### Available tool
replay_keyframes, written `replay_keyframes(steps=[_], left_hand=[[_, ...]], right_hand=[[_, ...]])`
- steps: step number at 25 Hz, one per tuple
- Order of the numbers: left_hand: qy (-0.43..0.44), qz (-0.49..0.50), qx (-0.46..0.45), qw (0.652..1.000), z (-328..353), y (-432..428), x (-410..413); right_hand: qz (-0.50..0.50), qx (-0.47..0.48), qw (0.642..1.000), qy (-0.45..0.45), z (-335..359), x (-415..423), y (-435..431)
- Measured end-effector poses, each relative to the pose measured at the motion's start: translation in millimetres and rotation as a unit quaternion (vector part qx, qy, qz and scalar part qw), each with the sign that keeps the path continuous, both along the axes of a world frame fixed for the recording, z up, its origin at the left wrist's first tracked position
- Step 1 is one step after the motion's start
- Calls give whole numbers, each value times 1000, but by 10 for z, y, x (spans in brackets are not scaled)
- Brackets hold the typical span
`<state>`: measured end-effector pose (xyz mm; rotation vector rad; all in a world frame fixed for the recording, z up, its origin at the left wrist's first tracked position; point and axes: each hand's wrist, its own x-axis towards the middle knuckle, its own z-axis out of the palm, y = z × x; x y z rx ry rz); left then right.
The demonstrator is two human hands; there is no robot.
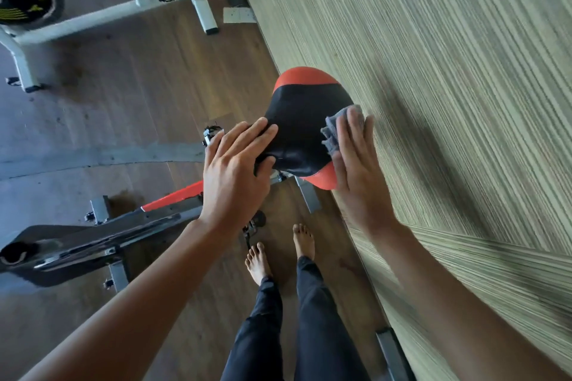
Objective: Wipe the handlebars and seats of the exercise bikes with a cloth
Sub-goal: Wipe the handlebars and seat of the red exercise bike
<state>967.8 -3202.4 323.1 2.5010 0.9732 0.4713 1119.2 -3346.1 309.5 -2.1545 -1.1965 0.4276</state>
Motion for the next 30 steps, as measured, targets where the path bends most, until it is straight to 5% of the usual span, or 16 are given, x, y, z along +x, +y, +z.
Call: replay_keyframes(steps=[10,14,20,30], left_hand=[[11,10,18,1000,-19,-3,17],[12,5,19,1000,-14,26,23],[18,-21,12,1000,-21,12,-50],[3,6,7,1000,-52,18,-214]], right_hand=[[54,-118,989,-69,140,708,1345],[113,-22,986,-120,124,410,795],[183,-30,971,-151,29,170,99],[33,-104,987,-119,43,517,1349]])
